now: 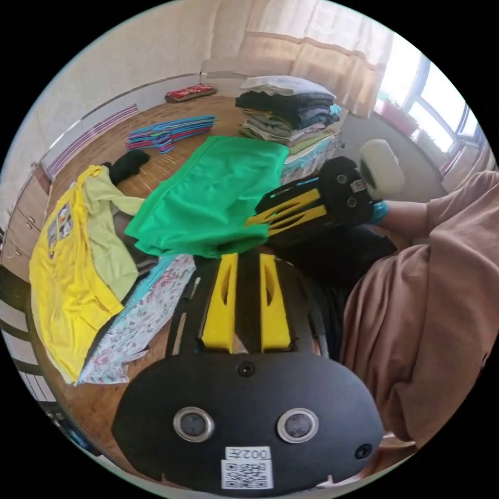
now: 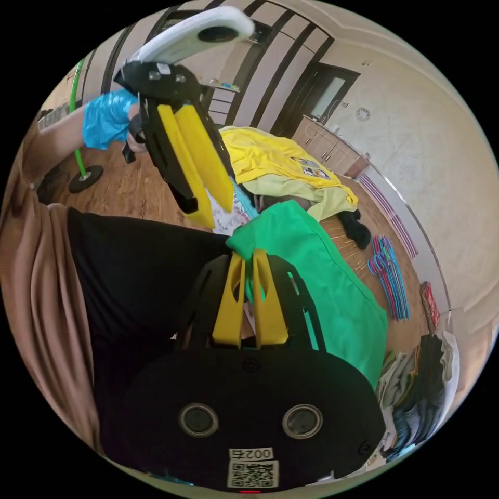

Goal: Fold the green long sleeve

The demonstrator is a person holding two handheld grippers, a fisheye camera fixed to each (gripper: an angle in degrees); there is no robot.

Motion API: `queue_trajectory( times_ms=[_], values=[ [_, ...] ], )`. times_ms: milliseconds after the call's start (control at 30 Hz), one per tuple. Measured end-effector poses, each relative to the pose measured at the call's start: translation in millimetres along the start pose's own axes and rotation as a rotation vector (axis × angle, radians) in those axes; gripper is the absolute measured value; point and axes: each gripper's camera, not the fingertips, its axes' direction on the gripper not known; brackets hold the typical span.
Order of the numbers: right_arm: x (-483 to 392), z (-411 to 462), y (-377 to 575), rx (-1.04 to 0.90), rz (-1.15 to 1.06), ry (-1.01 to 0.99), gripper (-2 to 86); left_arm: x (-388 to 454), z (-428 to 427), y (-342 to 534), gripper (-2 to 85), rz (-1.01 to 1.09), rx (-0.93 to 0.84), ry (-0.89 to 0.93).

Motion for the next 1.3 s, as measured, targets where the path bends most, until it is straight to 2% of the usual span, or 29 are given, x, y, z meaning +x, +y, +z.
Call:
queue_trajectory(
  times_ms=[167, 300, 433, 600, 733, 800, 900, 1300],
  values=[
    [24.6, -29.8, -4.1, 0.058, 0.074, -0.048, -0.7, -17.3, 9.8, 6.0, 16.4, 0.039, 0.023, -0.213],
    [40.9, -48.3, -6.1, 0.083, 0.114, -0.070, -0.8, -17.8, 36.6, -9.3, 20.5, 0.210, -0.005, -0.384],
    [57.5, -70.3, -7.5, 0.102, 0.146, -0.083, -0.8, -11.2, 58.7, -24.2, 21.3, 0.341, -0.052, -0.471],
    [68.5, -95.2, -8.7, 0.078, 0.098, -0.109, -0.8, 0.9, 58.0, -37.9, 20.0, 0.423, 0.032, -0.600],
    [74.1, -115.5, -8.3, 0.035, 0.055, -0.141, -0.8, 17.2, 49.5, -41.6, 16.3, 0.542, 0.056, -0.567],
    [75.8, -124.1, -6.6, 0.018, 0.047, -0.144, -0.8, 35.7, 46.9, -38.6, 10.2, 0.660, 0.032, -0.522],
    [78.1, -140.5, 0.1, -0.006, 0.055, -0.138, -0.8, 56.5, 37.0, -32.1, 2.8, 0.696, 0.031, -0.473],
    [65.6, -216.0, 61.3, -0.071, 0.180, -0.133, -0.8, 158.6, -22.7, -5.0, -0.7, 0.703, -0.009, -0.372]
  ],
)
